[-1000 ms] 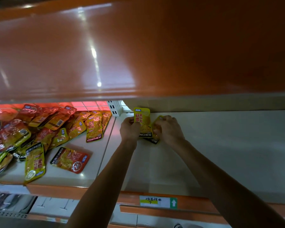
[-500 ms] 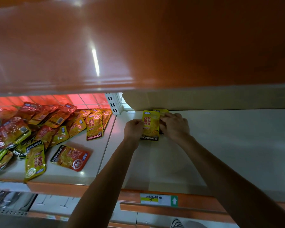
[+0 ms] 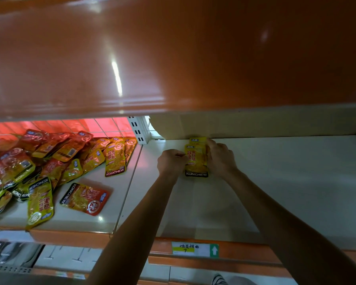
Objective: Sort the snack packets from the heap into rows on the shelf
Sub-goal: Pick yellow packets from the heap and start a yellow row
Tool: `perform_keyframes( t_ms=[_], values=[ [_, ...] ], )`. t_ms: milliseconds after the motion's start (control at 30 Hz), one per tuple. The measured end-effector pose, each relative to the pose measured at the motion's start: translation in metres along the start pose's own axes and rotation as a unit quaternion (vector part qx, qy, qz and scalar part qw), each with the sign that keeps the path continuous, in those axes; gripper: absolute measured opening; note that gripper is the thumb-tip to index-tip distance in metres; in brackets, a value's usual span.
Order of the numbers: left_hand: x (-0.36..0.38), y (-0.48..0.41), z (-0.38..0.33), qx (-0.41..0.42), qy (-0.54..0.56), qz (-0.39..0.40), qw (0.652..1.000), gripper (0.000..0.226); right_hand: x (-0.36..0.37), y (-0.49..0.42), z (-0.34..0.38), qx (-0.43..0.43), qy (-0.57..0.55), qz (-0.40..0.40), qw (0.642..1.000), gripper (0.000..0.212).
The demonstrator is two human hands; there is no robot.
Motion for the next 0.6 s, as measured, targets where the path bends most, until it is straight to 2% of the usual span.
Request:
perform_keyframes(
  t_ms=[167,333,600],
  values=[
    [0.003,-0.002,-0.005,0.027,-0.061,-0.017,0.998,0.013,-0.006,0.009,-0.002,-0.014,-0.052,-0.064,0.997,0.029],
    [0.004,-0.004,-0.010,0.032,-0.091,-0.029,0.995,0.011,-0.012,0.012,-0.002,-0.009,-0.116,-0.084,0.990,0.034],
    [0.008,-0.007,-0.009,0.046,-0.092,-0.039,0.994,0.012,-0.011,0.012,-0.002,-0.021,-0.091,-0.074,0.993,0.032]
  ],
)
Point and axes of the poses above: each hand's wrist, its own y-axis away from the middle knuckle, its own x-axis out of the palm, z = x × y, the point moved 6 cm from there along -y, towards the middle knuckle, and after that the axes turned 8 degrees about -y, right-handed, at the moved point
